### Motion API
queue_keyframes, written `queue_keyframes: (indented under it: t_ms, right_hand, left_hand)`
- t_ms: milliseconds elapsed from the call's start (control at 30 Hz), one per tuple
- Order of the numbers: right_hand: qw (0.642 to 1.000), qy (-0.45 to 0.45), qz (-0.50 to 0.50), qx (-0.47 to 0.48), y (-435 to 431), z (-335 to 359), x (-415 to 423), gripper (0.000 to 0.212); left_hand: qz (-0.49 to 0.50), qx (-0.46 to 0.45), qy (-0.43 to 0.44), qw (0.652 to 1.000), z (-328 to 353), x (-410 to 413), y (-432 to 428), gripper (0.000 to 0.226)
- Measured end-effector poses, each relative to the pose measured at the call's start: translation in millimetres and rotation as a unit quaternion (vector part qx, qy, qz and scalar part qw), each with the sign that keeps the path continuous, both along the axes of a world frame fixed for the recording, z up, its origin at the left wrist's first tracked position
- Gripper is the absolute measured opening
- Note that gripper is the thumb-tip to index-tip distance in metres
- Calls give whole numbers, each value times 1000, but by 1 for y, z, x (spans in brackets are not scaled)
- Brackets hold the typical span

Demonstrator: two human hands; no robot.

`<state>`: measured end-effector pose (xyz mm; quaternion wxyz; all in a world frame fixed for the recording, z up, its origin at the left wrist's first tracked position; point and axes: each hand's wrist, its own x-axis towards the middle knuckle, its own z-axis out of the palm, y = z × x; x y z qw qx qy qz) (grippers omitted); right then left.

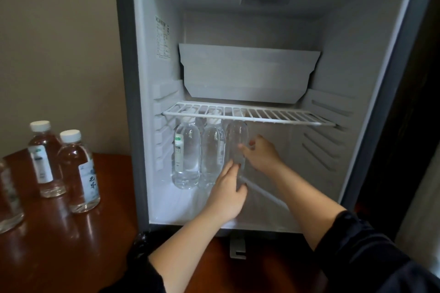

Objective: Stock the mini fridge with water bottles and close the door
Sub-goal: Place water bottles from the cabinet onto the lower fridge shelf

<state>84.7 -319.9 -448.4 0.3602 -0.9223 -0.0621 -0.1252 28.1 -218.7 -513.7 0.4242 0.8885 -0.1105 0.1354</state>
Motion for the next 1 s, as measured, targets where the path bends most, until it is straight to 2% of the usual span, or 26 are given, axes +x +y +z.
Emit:
queue_keyframes:
  t_ms: [67,267,467,700,867,1000]
  right_hand:
    - [999,-2,8,-36,-1,2,-12,25]
    - [990,12,81,-116,12,11,-57,16]
    - [964,75,195,-165,51,23,-105,20]
    - [922,98,300,-225,118,30,-140,23]
    - [903,68,355,-230,176,30,-157,3]
    - [891,50,387,-231,225,28,-167,3]
  left_hand:
    - [6,5,-9,1000,5,-13,9,50]
    - [8,-10,30,999,22,-59,49,28]
    - [30,19,48,998,38,-111,107,21]
    - [87,67,58,992,48,-166,178,24]
    - [157,97,54,981,50,-199,231,26]
    - [233,130,39,963,44,-221,272,31]
